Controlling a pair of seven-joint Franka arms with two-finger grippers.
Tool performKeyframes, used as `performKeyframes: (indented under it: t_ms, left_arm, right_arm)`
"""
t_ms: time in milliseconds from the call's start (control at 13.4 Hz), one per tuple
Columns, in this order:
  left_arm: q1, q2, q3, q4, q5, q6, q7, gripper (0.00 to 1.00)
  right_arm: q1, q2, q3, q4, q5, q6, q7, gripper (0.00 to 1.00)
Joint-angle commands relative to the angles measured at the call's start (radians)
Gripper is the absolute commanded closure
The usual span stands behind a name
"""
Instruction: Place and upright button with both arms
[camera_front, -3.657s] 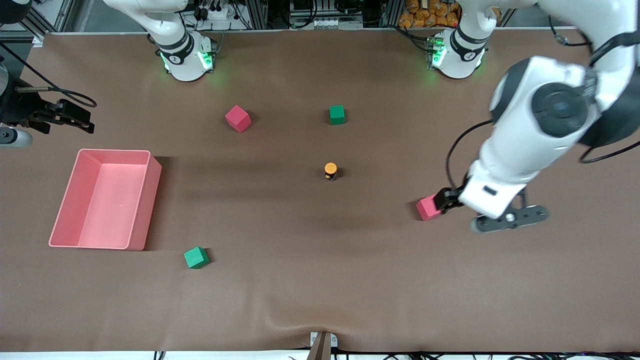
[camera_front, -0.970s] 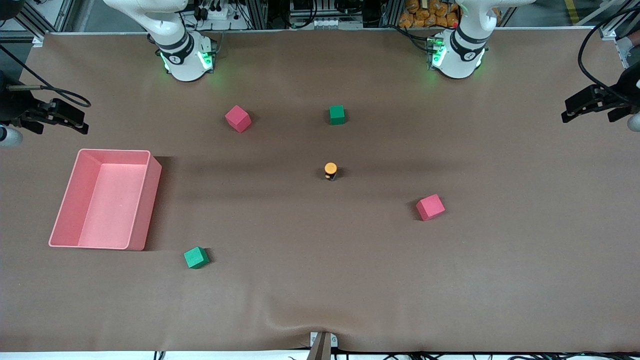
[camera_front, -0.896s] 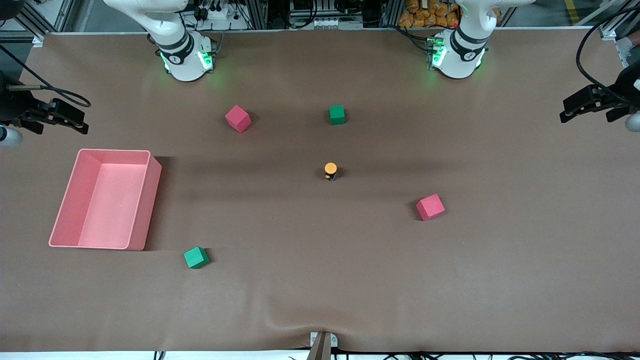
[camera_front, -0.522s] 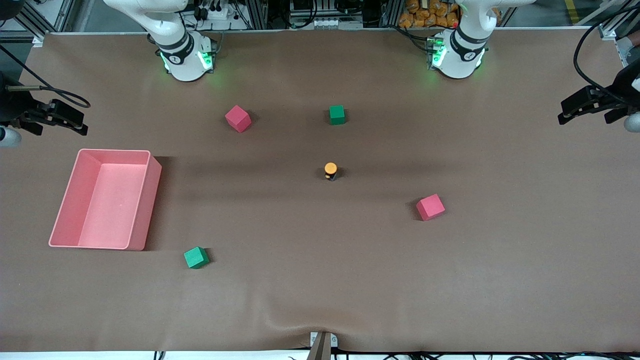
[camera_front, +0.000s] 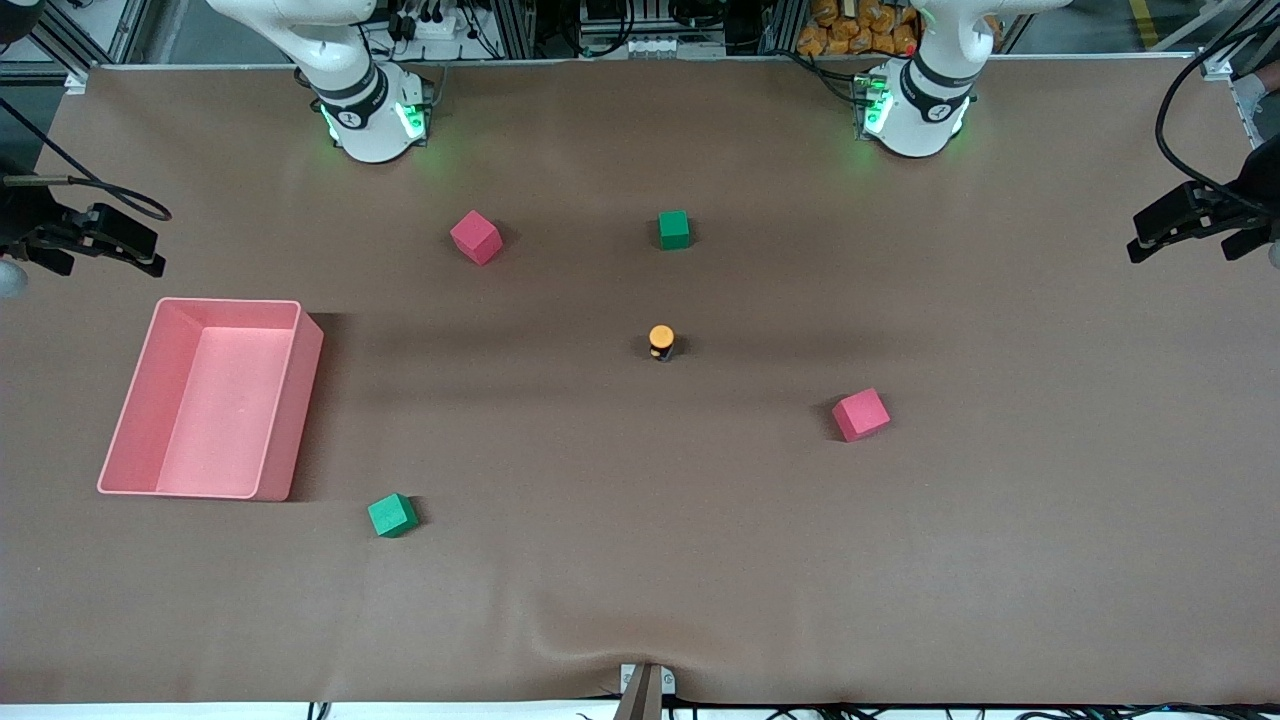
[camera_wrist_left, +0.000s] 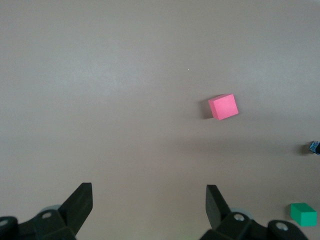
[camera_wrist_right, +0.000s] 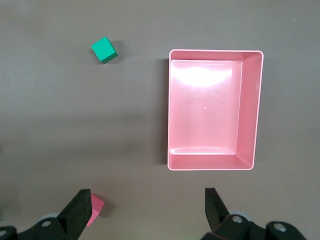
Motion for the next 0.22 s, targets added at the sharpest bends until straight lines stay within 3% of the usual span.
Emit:
performKeyframes:
  t_ms: [0, 149]
  left_arm:
    - [0.004, 0.019, -0.005, 0.024, 0.015, 0.000, -0.002, 0.00]
    - [0.006, 0.019, -0.005, 0.024, 0.015, 0.000, 0.004, 0.00]
  right_arm:
    - [-0.013, 0.004, 0.009, 0.008, -0.010, 0.003, 0.003, 0.00]
    - [-0.013, 0.005, 0.009, 0.008, -0.010, 0.006, 0.004, 0.00]
